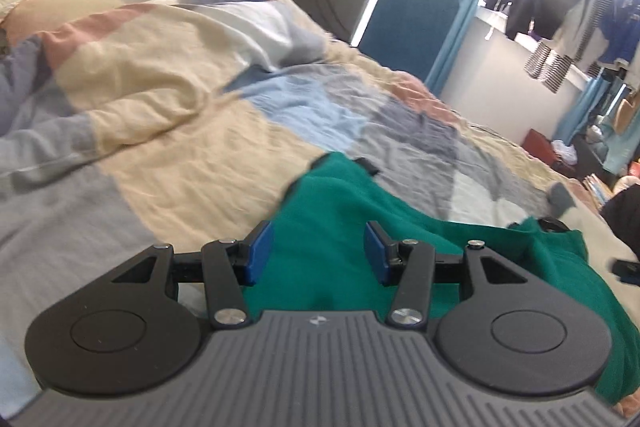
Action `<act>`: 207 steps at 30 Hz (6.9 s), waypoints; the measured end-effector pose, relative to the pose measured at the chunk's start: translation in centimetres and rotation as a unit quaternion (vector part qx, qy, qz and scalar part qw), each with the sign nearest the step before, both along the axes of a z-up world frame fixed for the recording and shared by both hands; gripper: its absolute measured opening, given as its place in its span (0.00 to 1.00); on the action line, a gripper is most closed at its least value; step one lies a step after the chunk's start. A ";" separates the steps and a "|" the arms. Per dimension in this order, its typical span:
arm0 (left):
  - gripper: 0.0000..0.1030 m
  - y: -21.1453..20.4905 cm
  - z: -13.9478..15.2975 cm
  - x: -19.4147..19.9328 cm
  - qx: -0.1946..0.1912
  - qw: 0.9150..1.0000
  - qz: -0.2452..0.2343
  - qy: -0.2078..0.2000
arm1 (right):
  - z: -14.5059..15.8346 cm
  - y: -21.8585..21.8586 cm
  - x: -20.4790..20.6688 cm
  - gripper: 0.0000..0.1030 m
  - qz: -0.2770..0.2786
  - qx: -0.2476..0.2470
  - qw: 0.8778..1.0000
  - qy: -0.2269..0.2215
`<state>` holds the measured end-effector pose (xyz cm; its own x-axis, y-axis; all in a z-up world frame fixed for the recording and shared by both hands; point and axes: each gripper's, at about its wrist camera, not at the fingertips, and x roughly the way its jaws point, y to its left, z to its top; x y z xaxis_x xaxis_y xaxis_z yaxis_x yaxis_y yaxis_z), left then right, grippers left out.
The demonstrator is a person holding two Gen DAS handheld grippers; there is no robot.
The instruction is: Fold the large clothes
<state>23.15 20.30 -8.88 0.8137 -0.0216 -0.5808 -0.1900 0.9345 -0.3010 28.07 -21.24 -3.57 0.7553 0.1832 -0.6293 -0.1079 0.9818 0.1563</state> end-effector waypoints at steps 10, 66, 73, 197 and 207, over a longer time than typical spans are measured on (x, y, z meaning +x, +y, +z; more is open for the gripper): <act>0.63 -0.7 -2.2 1.5 0.042 0.998 -0.025 0.045 | -2.8 -7.3 -1.8 0.85 -0.087 0.048 0.994 0.041; 0.59 -3.3 3.2 -9.5 -0.055 0.995 0.006 -0.087 | 0.4 -4.0 -9.6 0.53 -0.068 0.122 0.990 -0.026; 0.59 -7.5 1.6 -12.5 -0.148 0.987 -0.041 -0.038 | -0.2 -2.6 -13.8 0.54 -0.055 0.221 0.974 -0.004; 0.55 -3.1 4.9 -13.8 -0.305 0.951 0.032 -0.047 | -1.3 -4.0 -15.3 0.57 -0.101 0.462 0.881 0.019; 0.57 -4.0 4.3 -9.0 -0.256 0.964 0.033 -0.062 | -0.4 -3.6 -9.9 0.57 -0.085 0.405 0.910 0.002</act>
